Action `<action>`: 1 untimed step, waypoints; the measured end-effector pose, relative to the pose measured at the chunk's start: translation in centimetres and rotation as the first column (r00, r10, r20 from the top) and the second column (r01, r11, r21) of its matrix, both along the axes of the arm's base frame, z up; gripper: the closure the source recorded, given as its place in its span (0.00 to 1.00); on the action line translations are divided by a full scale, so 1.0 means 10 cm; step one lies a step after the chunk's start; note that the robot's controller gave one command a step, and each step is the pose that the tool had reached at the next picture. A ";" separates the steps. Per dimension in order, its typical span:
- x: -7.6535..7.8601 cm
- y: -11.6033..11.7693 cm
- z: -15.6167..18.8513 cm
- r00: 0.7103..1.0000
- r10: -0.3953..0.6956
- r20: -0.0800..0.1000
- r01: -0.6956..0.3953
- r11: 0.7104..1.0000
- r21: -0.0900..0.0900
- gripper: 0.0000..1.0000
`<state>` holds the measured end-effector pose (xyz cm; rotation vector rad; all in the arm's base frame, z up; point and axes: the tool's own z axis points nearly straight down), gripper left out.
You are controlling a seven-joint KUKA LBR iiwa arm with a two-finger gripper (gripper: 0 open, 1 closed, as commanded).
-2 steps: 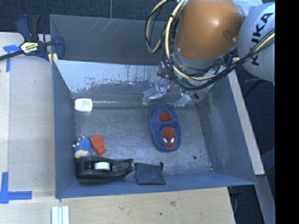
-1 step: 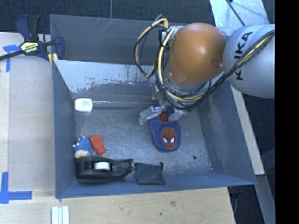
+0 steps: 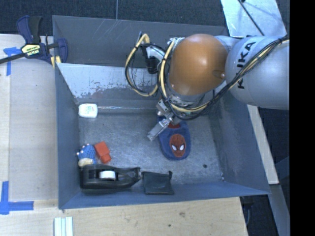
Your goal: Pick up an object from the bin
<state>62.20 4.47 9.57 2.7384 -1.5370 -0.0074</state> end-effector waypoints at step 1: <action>0.06 -0.03 -0.25 0.991 0.132 0.001 -0.132 0.991 -0.004 0.00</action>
Offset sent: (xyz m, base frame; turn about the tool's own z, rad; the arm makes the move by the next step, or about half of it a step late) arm 0.0051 -0.0014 -0.0257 -0.1344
